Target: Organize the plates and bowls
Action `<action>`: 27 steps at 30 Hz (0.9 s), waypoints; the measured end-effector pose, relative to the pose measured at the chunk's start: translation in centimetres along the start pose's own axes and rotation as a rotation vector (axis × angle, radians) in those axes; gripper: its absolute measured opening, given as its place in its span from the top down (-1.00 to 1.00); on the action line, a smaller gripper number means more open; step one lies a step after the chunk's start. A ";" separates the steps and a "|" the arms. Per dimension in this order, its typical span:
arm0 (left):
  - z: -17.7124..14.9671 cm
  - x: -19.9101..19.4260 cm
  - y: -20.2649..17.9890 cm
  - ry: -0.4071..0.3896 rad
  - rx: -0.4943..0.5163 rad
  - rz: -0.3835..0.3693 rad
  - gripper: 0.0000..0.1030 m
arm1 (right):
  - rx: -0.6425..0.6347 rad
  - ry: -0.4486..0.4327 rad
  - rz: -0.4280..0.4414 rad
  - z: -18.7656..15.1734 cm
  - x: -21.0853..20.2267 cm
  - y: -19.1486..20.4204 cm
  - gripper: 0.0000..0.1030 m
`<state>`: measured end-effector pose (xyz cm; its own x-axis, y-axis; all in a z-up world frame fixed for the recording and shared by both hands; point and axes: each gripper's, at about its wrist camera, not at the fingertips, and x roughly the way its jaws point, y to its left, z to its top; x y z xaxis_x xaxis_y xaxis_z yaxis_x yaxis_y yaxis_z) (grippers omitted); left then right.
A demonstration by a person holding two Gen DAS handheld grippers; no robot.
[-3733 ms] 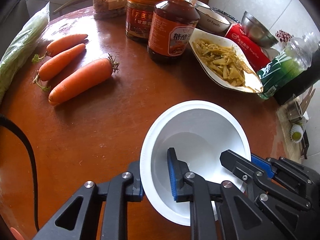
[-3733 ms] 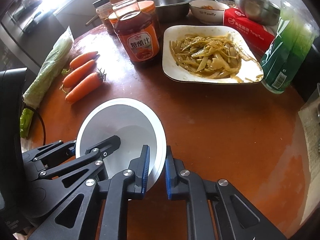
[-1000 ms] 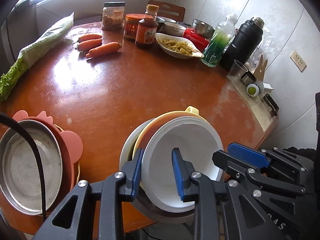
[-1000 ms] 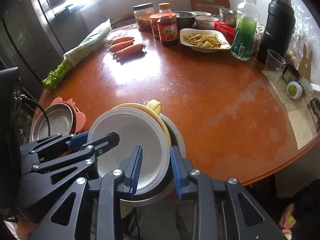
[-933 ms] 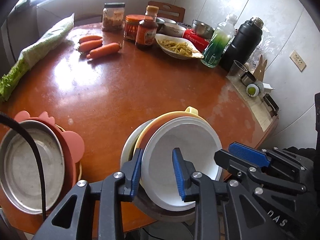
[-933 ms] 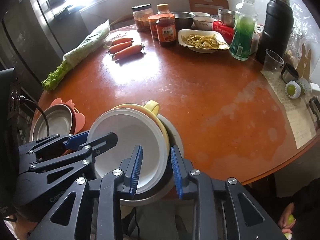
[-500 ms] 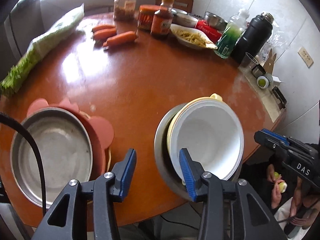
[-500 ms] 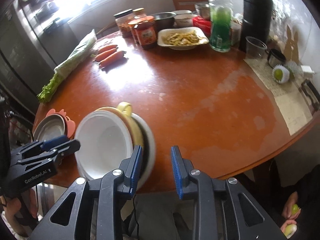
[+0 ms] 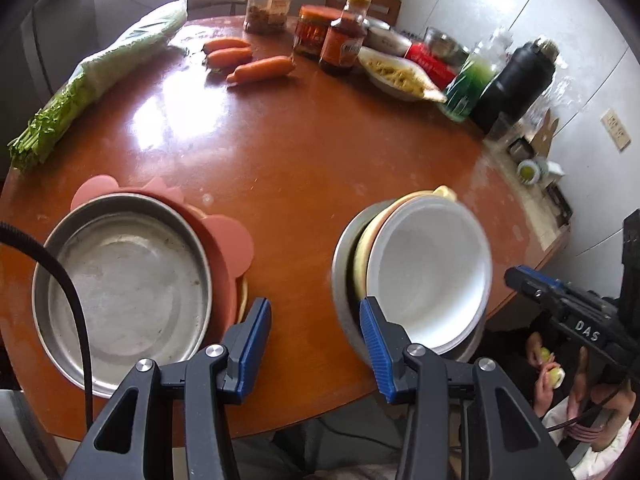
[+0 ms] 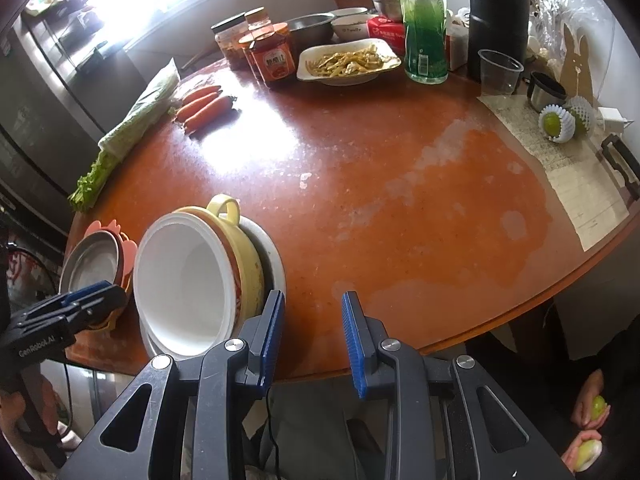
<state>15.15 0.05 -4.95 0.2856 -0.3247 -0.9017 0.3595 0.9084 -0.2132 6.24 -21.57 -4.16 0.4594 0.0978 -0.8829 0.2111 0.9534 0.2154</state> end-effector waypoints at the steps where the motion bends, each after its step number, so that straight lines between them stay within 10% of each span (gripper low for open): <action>1: -0.1 0.2 0.1 0.008 -0.006 0.004 0.10 | -0.003 0.002 0.002 0.0 0.1 0.1 0.41; 27: 1.0 3.4 -0.6 0.081 0.008 0.029 0.10 | -0.017 0.063 0.005 0.2 2.3 0.0 0.41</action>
<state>16.78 -1.88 -7.53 0.2235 -0.2760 -0.9348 0.3592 0.9149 -0.1842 7.44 -21.40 -6.10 0.4054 0.1198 -0.9063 0.1943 0.9574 0.2134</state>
